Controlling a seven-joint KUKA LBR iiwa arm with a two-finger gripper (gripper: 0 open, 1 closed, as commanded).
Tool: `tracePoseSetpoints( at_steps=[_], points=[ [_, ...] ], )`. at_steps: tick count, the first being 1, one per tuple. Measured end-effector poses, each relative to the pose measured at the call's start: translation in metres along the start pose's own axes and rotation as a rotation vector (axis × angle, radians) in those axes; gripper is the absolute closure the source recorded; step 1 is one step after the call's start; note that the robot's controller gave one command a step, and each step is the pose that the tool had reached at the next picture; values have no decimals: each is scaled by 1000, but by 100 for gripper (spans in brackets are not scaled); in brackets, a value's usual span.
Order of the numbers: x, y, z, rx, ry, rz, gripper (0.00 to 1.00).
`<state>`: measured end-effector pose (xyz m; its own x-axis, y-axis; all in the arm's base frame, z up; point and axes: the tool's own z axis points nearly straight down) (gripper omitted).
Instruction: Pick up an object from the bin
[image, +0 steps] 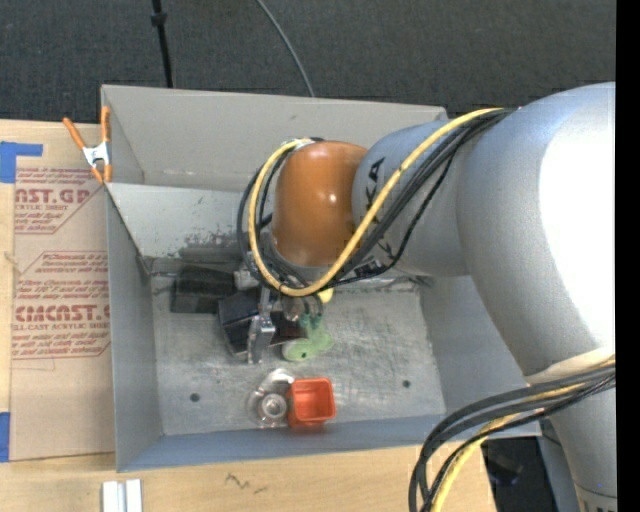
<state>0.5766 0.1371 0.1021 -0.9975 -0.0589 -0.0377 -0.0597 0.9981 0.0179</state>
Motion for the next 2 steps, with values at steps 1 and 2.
tracePoseSetpoints(
  at_steps=[1, 2],
  points=[
    [0, 0, 0, 0, 0, 1, 100],
    [0, 0, 0, 0, 0, 1, 100]
  ],
)
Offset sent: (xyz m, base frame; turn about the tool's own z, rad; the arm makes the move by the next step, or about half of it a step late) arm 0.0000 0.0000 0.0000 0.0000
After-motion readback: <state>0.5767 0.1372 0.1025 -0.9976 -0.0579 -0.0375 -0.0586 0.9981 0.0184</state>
